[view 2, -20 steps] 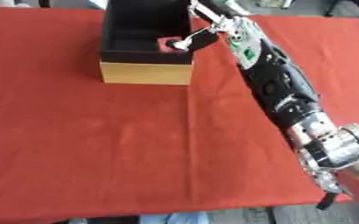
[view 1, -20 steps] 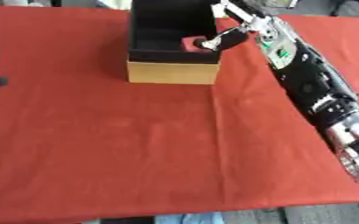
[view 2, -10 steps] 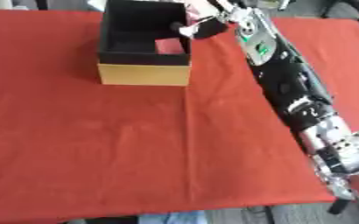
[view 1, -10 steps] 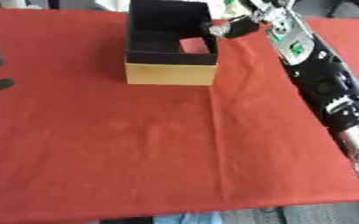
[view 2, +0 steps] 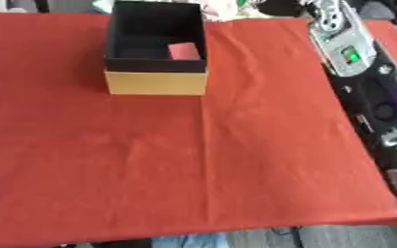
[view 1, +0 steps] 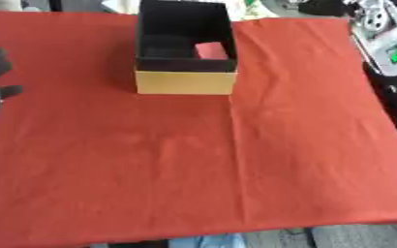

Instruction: Pick up objects on the table and place them in the box.

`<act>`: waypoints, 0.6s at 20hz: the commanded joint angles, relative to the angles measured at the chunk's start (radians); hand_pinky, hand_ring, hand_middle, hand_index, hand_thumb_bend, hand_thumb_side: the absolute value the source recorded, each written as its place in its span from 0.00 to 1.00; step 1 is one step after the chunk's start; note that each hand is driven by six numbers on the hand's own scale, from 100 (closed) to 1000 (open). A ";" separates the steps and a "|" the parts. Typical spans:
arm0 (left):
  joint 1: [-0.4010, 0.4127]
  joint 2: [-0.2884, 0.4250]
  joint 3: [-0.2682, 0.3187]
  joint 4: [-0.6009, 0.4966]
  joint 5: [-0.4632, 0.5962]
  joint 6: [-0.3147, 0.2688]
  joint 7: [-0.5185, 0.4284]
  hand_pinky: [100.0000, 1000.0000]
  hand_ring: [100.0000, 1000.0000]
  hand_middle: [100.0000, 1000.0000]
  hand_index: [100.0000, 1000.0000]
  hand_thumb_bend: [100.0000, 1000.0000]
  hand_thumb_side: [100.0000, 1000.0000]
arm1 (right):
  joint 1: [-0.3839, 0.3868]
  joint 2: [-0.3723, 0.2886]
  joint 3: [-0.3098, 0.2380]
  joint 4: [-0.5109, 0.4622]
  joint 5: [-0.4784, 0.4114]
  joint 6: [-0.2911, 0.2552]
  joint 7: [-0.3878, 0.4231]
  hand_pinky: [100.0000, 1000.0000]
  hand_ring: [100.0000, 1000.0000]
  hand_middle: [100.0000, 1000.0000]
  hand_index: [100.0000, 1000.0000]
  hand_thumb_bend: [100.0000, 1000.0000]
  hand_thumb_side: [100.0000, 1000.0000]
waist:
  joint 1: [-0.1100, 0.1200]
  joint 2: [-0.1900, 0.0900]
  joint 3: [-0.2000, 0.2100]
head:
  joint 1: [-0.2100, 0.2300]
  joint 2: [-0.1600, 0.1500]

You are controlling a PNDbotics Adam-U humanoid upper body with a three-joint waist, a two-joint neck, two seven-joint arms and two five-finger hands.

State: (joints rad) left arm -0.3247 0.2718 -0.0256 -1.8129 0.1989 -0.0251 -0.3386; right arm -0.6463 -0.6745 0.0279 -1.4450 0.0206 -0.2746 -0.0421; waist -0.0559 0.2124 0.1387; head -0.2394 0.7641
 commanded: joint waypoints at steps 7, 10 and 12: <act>-0.001 0.004 0.030 -0.015 -0.010 -0.004 0.027 0.87 0.99 0.93 0.93 0.00 0.27 | 0.198 -0.038 -0.088 -0.253 -0.171 0.044 -0.095 0.59 0.75 0.62 0.84 0.09 0.00 | 0.012 -0.005 -0.023 | 0.022 0.006; -0.001 0.002 0.037 -0.017 -0.014 -0.004 0.036 0.87 1.00 0.93 0.93 0.00 0.27 | 0.268 0.006 -0.116 -0.309 -0.197 0.057 -0.106 0.59 0.75 0.61 0.84 0.04 0.00 | 0.015 0.000 -0.037 | 0.027 0.006; 0.000 0.001 0.042 -0.017 -0.017 -0.005 0.040 0.87 1.00 0.93 0.93 0.00 0.28 | 0.312 0.041 -0.134 -0.341 -0.209 0.061 -0.112 0.58 0.76 0.61 0.84 0.02 0.00 | 0.016 0.005 -0.042 | 0.029 0.006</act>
State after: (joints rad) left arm -0.3169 0.2708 0.0054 -1.8131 0.1872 -0.0281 -0.3043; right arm -0.3280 -0.6288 -0.0828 -1.7478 -0.1735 -0.2156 -0.1471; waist -0.0417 0.2320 0.0969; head -0.2129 0.7641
